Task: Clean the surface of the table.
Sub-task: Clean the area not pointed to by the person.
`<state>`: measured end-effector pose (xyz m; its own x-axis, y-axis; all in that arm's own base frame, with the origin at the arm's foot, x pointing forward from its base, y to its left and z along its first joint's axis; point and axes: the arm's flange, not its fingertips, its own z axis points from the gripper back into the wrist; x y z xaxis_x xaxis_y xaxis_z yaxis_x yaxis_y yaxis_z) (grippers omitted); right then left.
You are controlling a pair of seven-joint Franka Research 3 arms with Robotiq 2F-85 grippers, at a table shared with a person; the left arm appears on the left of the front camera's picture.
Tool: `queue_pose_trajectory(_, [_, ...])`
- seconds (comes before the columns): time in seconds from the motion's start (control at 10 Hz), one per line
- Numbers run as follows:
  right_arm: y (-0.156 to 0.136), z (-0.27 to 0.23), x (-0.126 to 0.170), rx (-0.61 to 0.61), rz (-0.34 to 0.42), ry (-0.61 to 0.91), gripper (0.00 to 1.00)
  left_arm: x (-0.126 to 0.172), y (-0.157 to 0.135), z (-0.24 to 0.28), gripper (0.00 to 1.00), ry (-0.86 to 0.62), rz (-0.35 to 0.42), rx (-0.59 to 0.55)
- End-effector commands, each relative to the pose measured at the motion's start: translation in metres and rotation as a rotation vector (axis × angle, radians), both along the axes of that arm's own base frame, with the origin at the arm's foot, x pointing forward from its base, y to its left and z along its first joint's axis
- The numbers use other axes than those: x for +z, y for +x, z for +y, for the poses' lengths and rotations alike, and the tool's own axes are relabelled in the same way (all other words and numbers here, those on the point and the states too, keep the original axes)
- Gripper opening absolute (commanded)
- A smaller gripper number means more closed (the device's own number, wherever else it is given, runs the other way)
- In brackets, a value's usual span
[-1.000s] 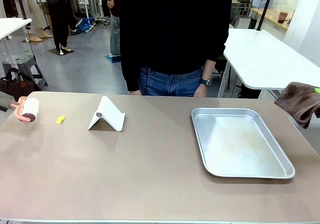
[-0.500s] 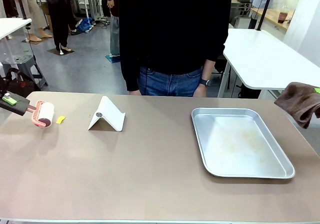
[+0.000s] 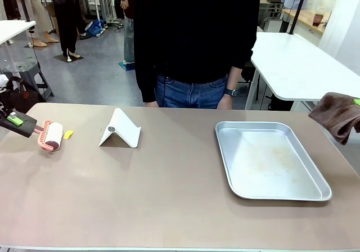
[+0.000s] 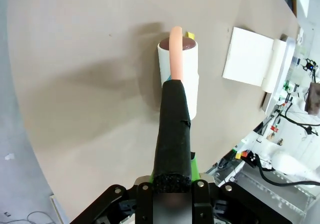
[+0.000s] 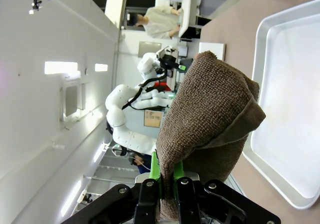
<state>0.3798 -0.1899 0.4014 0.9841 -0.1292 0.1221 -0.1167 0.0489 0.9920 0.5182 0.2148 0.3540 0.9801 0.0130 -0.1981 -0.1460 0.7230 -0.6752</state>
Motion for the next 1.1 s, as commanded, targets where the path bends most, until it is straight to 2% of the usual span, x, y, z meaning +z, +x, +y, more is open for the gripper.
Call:
queue_pose_trajectory(0.0, [-0.002, 0.001, 0.003, 0.004, -0.006, 0.002, 0.11, -0.002, -0.005, -0.012, 0.22, 0.037, -0.003, 0.02])
queue_pose_trajectory(0.6, [-0.002, 0.001, 0.003, 0.004, -0.006, 0.002, 0.11, -0.007, -0.003, -0.064, 0.22, 0.053, 0.038, -0.039])
queue_pose_trajectory(1.0, [-0.002, 0.001, 0.003, 0.004, -0.006, 0.002, 0.11, 0.003, 0.014, -0.089, 0.22, 0.015, 0.057, 0.006])
